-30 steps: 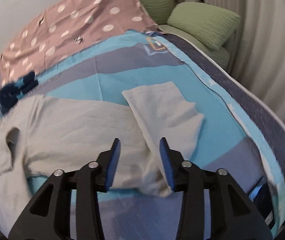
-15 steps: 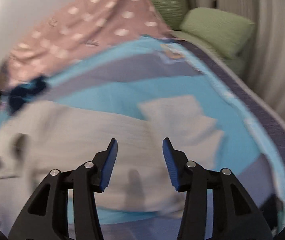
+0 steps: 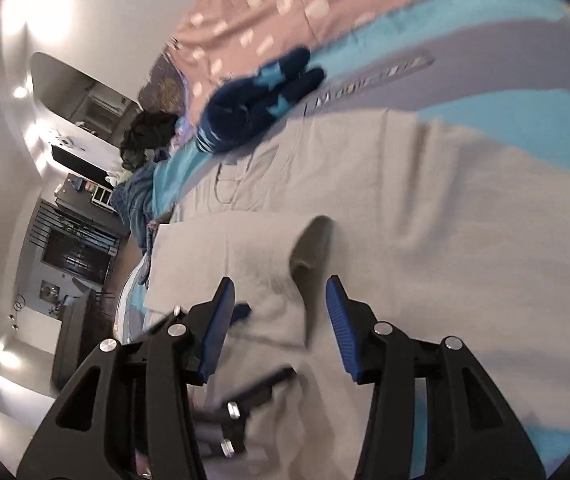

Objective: Fold small clothes

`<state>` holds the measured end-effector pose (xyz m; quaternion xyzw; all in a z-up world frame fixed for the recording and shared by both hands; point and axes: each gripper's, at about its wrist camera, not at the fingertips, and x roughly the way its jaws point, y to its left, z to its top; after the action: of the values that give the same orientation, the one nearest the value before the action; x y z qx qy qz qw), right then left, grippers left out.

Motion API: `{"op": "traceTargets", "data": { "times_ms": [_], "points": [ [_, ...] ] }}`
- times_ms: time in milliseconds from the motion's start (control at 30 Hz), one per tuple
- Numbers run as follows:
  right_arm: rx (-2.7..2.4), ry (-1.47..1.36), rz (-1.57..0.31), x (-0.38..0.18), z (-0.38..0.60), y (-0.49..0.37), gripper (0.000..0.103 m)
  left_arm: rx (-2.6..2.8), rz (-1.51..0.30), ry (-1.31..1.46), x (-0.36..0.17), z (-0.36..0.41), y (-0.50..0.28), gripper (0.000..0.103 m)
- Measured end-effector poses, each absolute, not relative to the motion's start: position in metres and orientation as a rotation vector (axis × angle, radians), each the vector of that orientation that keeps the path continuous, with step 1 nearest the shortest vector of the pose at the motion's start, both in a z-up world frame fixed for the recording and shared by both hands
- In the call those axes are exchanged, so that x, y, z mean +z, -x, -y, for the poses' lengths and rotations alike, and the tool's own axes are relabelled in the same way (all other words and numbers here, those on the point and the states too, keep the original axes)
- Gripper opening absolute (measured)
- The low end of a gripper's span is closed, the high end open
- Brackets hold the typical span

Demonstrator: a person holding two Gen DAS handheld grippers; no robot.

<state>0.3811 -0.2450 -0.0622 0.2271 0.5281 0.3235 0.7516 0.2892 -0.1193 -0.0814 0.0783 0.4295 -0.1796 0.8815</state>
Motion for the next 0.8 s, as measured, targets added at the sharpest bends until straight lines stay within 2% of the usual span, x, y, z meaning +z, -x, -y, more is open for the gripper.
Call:
{"op": "traceTargets", "data": {
  "times_ms": [33, 67, 133, 167, 233, 267, 367, 500, 533, 567, 600, 633, 667, 700, 733, 800],
  "points": [
    [0.707, -0.507, -1.177, -0.067, 0.237, -0.389, 0.049, -0.357, -0.900, -0.184, -0.084, 0.120, -0.291, 0.050],
    [0.706, -0.515, -1.199, -0.072, 0.230, -0.393, 0.049, -0.348, -0.906, -0.195, -0.085, 0.120, -0.293, 0.047],
    [0.692, -0.535, -1.253, -0.083, 0.216, -0.409, 0.052, -0.346, -0.907, -0.174, -0.084, 0.116, -0.297, 0.034],
    [0.676, -0.548, -1.281, -0.089, 0.213, -0.417, 0.052, -0.339, -0.909, -0.162, -0.084, 0.113, -0.298, 0.024],
    [0.633, -0.605, -1.277, -0.094, 0.216, -0.423, 0.034, -0.344, -0.913, -0.111, -0.083, 0.105, -0.301, 0.016],
    [0.613, -0.594, -1.232, -0.088, 0.216, -0.425, 0.003, -0.349, -0.908, -0.081, -0.083, 0.100, -0.300, 0.014],
    [0.646, -0.516, -1.047, -0.060, 0.215, -0.420, 0.002, -0.408, -0.880, 0.020, -0.081, 0.086, -0.297, 0.011],
    [0.565, -0.330, -1.041, -0.066, 0.202, -0.414, 0.004, -0.500, -0.885, 0.136, -0.084, 0.073, -0.298, 0.011],
    [0.550, -0.319, -1.042, -0.068, 0.201, -0.415, 0.010, -0.508, -0.886, 0.145, -0.085, 0.072, -0.298, 0.013],
    [0.518, -0.312, -1.042, -0.070, 0.205, -0.414, 0.026, -0.515, -0.888, 0.155, -0.086, 0.072, -0.297, 0.016],
    [0.474, -0.317, -1.037, -0.070, 0.212, -0.410, 0.041, -0.521, -0.889, 0.163, -0.086, 0.072, -0.296, 0.024],
    [0.457, -0.333, -1.025, -0.069, 0.225, -0.402, 0.044, -0.525, -0.888, 0.167, -0.086, 0.072, -0.295, 0.034],
    [0.442, -0.349, -1.003, -0.068, 0.237, -0.395, 0.044, -0.529, -0.881, 0.167, -0.085, 0.073, -0.293, 0.039],
    [0.422, -0.350, -0.977, -0.063, 0.246, -0.387, 0.044, -0.529, -0.873, 0.161, -0.084, 0.074, -0.291, 0.050],
    [0.372, -0.327, -0.947, -0.058, 0.261, -0.378, 0.044, -0.528, -0.861, 0.146, -0.082, 0.076, -0.287, 0.056],
    [0.218, -0.253, -0.894, -0.052, 0.296, -0.362, 0.044, -0.527, -0.857, 0.119, -0.082, 0.082, -0.285, 0.058]
  ]
}}
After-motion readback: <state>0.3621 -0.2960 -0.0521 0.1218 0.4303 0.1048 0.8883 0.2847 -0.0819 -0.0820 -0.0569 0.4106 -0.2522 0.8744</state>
